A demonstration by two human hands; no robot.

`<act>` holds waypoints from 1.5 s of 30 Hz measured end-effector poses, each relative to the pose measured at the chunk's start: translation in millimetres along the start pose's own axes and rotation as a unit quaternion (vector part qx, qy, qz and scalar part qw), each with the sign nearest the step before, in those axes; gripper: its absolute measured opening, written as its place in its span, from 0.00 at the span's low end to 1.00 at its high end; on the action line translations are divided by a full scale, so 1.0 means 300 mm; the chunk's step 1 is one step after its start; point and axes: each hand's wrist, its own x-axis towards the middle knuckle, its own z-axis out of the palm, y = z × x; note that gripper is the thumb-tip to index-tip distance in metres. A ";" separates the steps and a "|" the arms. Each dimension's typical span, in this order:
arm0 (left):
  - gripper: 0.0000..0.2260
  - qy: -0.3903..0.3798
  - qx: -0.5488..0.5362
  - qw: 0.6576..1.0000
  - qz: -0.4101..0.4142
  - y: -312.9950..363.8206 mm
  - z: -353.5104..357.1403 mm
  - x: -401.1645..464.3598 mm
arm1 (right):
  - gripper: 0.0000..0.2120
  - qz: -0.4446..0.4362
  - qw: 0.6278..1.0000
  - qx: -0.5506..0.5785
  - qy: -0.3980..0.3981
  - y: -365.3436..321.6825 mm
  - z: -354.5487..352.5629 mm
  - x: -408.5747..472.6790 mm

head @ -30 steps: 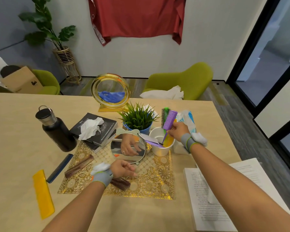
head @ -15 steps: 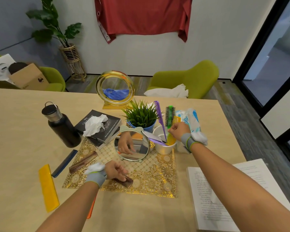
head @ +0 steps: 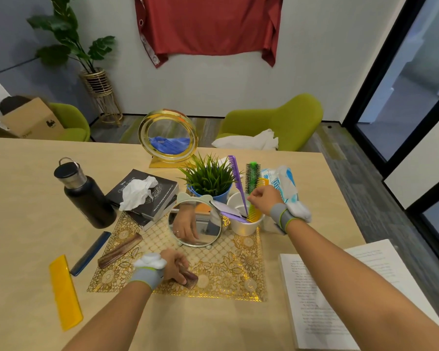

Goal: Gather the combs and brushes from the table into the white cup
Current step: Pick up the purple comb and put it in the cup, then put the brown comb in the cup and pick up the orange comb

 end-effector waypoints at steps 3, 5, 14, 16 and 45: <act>0.15 -0.002 0.031 0.999 0.006 0.001 0.007 0.005 | 0.07 -0.003 1.000 0.009 -0.005 0.002 -0.001 -0.006; 0.15 -0.007 0.072 0.997 0.013 0.001 0.002 0.007 | 0.07 -0.003 1.000 0.017 -0.009 0.011 0.000 -0.008; 0.20 -0.048 0.209 0.975 0.066 0.012 -0.040 0.009 | 0.09 0.012 0.999 0.040 -0.003 0.039 -0.005 -0.019; 0.17 -0.061 0.232 0.968 0.073 0.011 -0.049 0.006 | 0.07 0.010 0.999 0.042 -0.005 0.039 -0.009 -0.019; 0.04 0.025 -0.312 0.930 0.194 0.329 -0.148 -0.052 | 0.09 -0.044 0.972 0.142 -0.180 -0.041 0.022 -0.188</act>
